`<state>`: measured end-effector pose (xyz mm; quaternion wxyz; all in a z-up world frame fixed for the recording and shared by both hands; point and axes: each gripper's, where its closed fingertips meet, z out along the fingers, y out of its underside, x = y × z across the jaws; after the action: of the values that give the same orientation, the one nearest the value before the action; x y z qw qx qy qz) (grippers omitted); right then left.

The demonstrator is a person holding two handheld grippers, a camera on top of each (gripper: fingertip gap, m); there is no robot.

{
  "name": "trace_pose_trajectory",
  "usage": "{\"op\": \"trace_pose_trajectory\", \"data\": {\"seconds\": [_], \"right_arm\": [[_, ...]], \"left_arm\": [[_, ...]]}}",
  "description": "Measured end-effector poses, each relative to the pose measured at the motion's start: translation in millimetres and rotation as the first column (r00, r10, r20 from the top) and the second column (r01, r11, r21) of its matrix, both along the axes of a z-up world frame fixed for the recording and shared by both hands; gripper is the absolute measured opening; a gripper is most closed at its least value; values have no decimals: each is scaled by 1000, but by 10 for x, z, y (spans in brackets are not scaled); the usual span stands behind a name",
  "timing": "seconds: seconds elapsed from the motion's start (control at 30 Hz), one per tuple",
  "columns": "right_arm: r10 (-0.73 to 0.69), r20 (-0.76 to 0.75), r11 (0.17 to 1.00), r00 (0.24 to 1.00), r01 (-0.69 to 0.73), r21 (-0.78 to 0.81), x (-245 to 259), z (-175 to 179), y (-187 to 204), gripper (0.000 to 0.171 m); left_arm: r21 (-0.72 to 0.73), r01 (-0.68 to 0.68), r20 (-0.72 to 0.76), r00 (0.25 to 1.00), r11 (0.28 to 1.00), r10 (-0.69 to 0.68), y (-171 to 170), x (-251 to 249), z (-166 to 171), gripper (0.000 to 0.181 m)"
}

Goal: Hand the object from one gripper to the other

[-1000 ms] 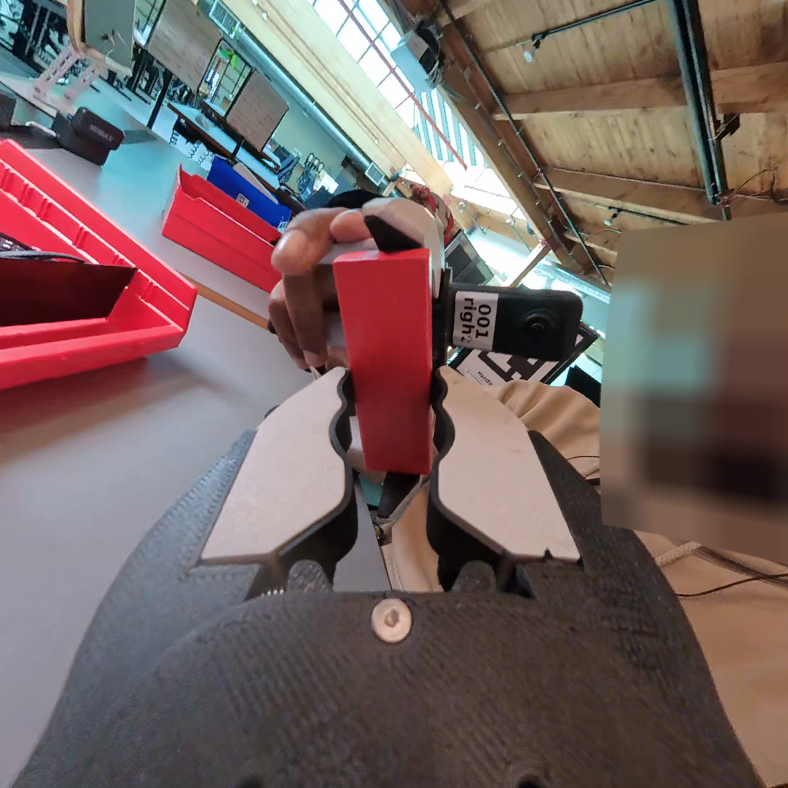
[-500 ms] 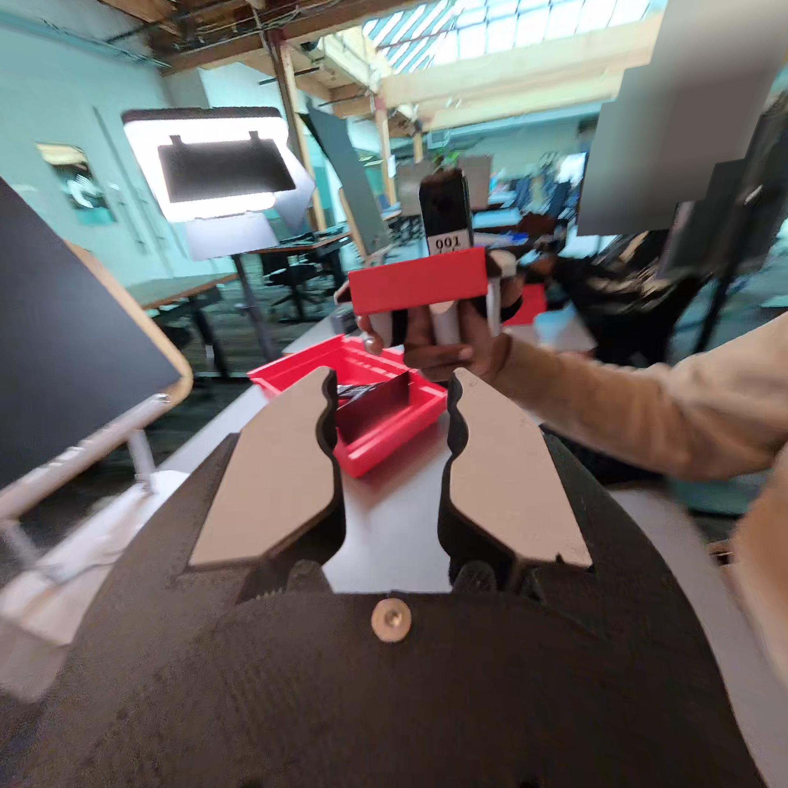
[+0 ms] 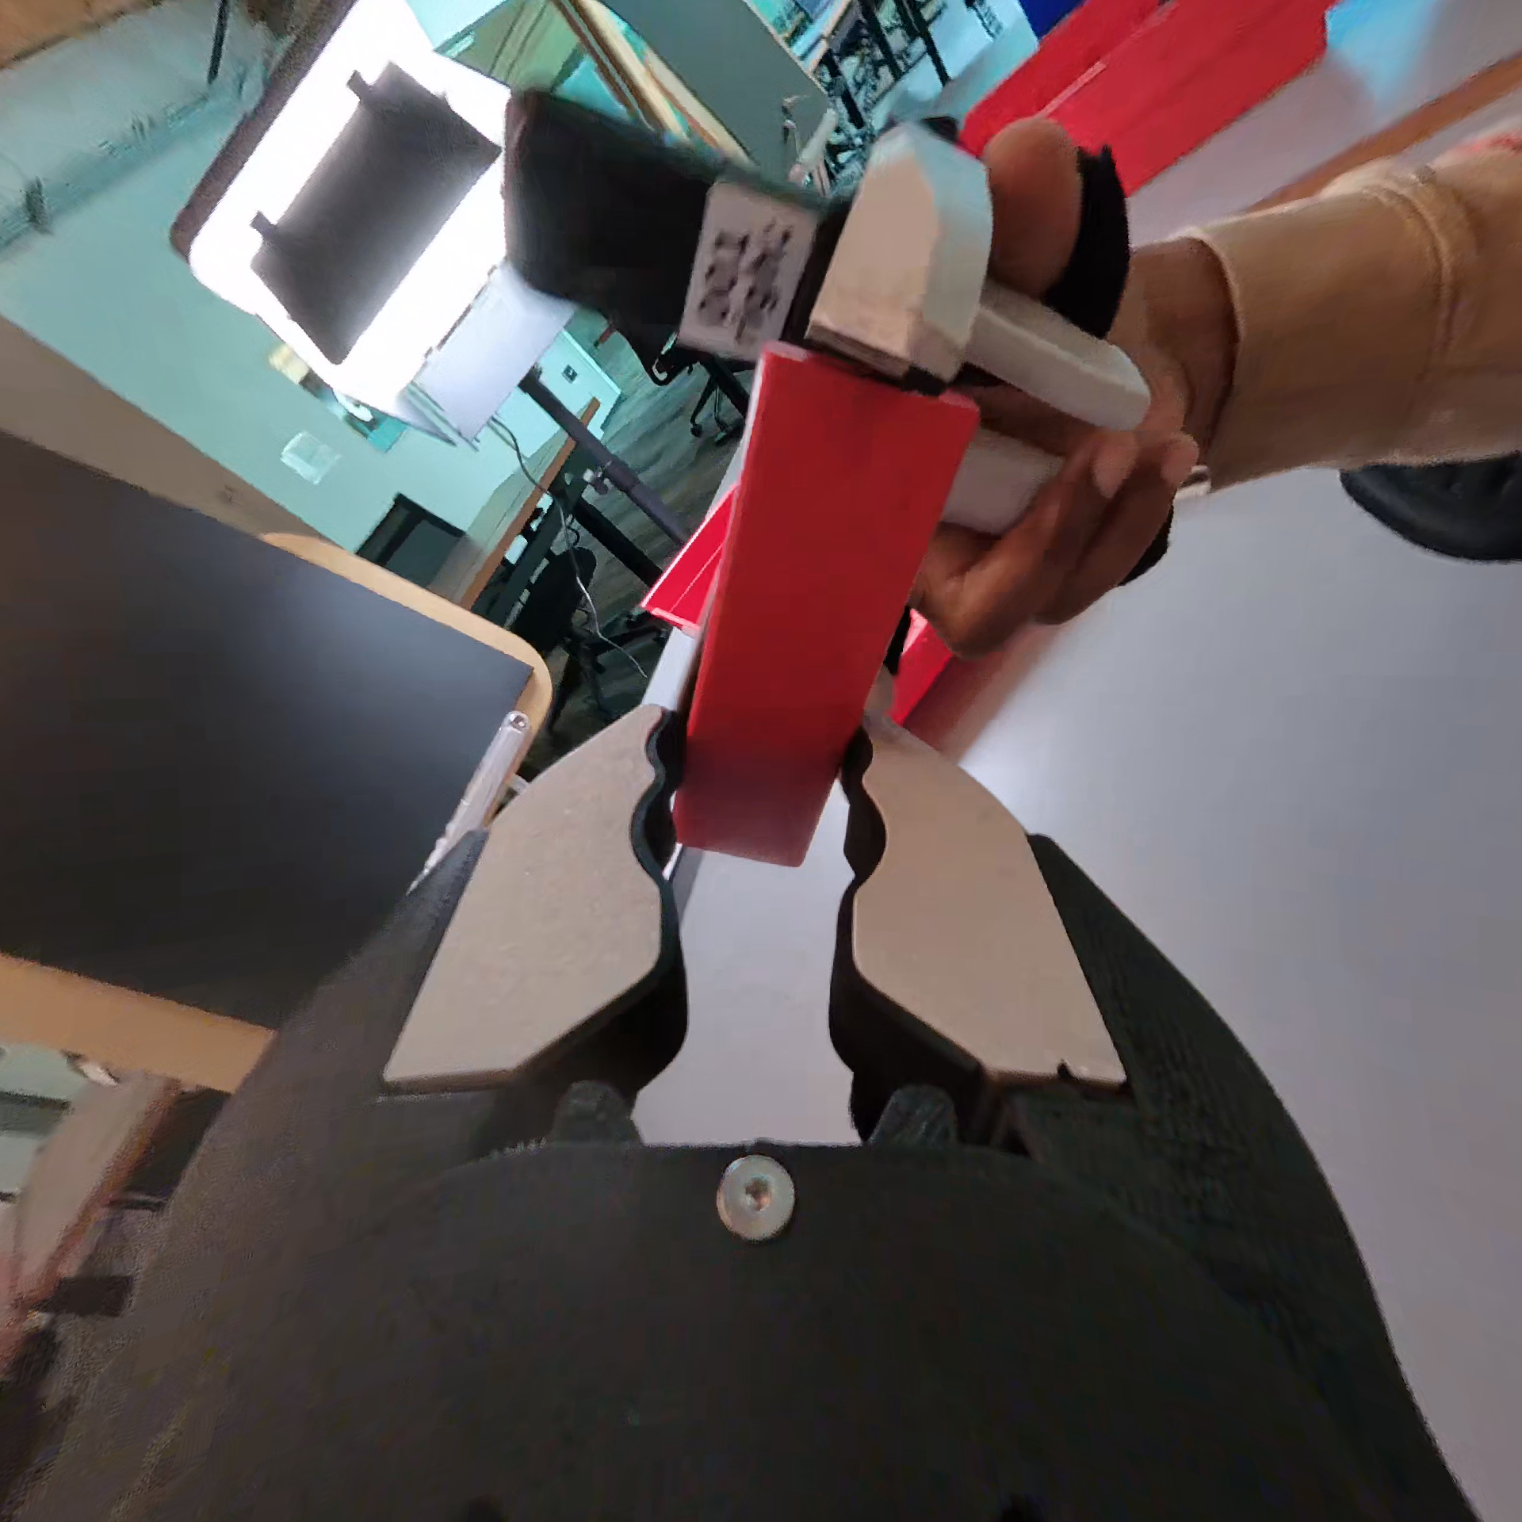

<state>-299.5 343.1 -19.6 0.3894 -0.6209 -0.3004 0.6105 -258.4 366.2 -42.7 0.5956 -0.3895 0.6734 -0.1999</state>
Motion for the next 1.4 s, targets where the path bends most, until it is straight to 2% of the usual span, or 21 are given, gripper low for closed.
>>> {"op": "trace_pose_trajectory", "data": {"seconds": [0.07,0.1,0.13,0.23,0.3,0.37,0.43,0.5,0.57,0.67,0.73,0.8,0.9,0.93,0.97,1.0,1.1,1.23,1.3,1.37,1.4], "right_arm": [[-155,-21,977,988,156,142,176,157,127,90],[-236,-16,935,972,231,268,290,228,150,84],[-317,18,875,948,285,393,387,255,163,85],[-528,139,638,837,284,716,543,240,167,86],[-642,163,474,750,221,852,536,198,202,86],[-730,165,336,664,138,932,465,124,278,93],[-769,165,256,618,60,965,367,35,327,101],[-770,142,217,622,46,975,288,14,330,107],[-762,133,189,634,21,982,227,6,295,113],[-771,134,172,623,1,985,212,14,269,113],[-775,146,191,615,8,982,210,8,274,113],[-746,160,279,647,85,956,240,27,283,113],[-642,159,497,750,250,831,387,92,305,113],[-588,194,579,785,242,779,414,41,289,113],[-558,225,617,799,217,757,431,-17,275,113],[-568,251,605,784,191,773,442,-71,287,113],[-587,366,560,722,36,827,300,-295,259,113],[-613,431,515,663,-78,853,104,-442,221,113],[-635,434,484,639,-108,868,74,-467,223,113],[-662,410,465,628,-86,881,91,-417,256,112],[-662,383,470,644,-42,882,104,-357,264,109]], "left_arm": [[-140,4,35,999,990,1,61,-14,28,37],[-255,32,73,997,966,-14,78,-21,62,36],[-391,80,107,993,917,-42,74,-24,89,36],[-725,239,213,970,646,-120,42,-21,161,36],[-845,349,304,937,406,-173,-19,-11,222,36],[-903,386,340,910,187,-237,-113,9,207,36],[-919,387,350,890,75,-293,-213,30,169,36],[-936,350,318,870,19,-378,-368,33,98,36],[-944,330,292,864,22,-410,-441,45,57,36],[-946,325,287,858,17,-426,-471,26,65,36],[-941,337,290,859,38,-422,-458,20,73,35],[-912,392,322,867,123,-380,-378,1,162,39],[-845,407,330,907,347,-260,-158,-105,300,41],[-838,381,311,922,391,-231,-108,-141,306,41],[-845,358,295,932,397,-211,-74,-164,303,40],[-860,355,297,932,366,-207,-63,-173,304,41],[-912,350,305,928,214,-215,-46,-82,194,44],[-937,346,314,892,45,-325,-216,39,29,43],[-929,370,338,878,32,-339,-253,63,50,35],[-915,397,358,881,71,-310,-205,64,110,35],[-904,411,367,887,118,-278,-150,51,151,35]]}}
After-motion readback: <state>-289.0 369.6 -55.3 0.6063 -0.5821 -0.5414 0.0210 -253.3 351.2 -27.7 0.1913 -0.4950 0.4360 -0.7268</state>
